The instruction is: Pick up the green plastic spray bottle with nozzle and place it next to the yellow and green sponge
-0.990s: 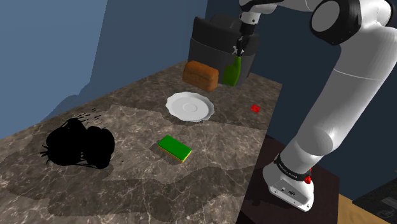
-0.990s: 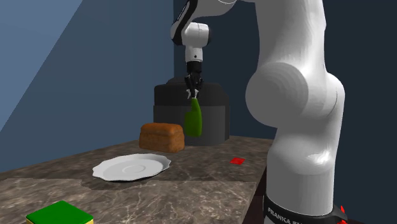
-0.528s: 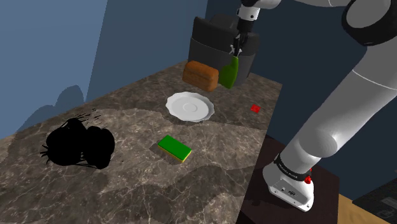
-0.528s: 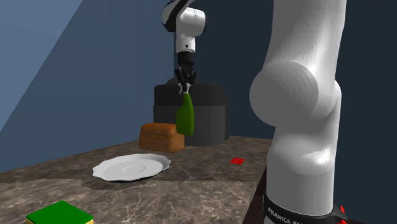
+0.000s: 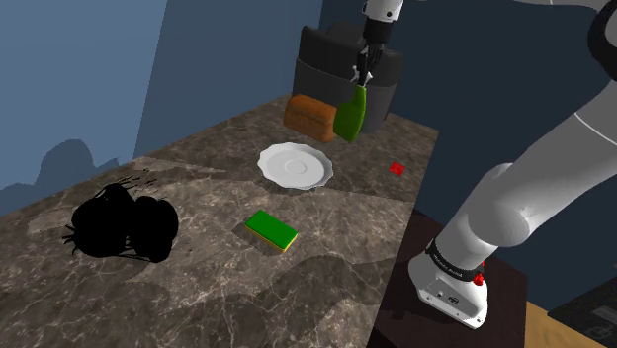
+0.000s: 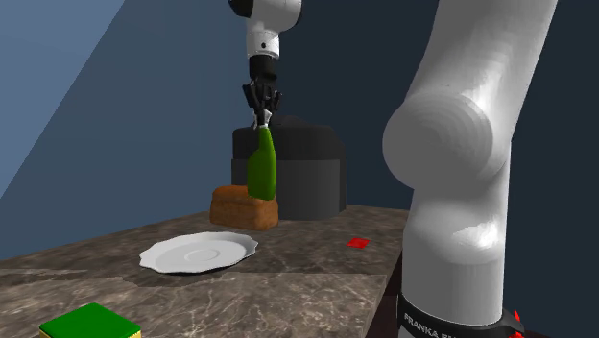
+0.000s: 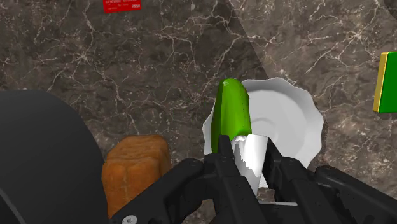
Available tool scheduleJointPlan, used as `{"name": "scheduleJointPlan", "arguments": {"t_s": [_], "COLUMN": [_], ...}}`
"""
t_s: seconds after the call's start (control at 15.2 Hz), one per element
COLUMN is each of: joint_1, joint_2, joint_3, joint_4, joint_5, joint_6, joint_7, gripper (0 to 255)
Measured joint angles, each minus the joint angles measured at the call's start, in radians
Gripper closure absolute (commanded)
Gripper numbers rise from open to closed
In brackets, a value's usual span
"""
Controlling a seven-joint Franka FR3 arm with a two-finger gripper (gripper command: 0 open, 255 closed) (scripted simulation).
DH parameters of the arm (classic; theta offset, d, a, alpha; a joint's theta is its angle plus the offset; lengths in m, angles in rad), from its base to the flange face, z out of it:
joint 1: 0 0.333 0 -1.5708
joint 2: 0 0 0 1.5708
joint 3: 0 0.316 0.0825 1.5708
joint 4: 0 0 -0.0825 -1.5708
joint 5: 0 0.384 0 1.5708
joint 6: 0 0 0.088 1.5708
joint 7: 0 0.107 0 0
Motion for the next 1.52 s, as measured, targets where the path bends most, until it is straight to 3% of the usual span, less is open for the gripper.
{"name": "scheduleJointPlan", "arguments": {"t_s": [0.79, 1.52], "joint_1": [0.1, 0.19], "joint_2": [-0.146, -0.148], "joint_3": [0.188, 0.368], "joint_4": [-0.036, 0.066], "joint_5": [0.042, 0.112], "joint_6": [-0.114, -0.215], "joint_7": [0.278, 0.54], "gripper": [255, 255]}}
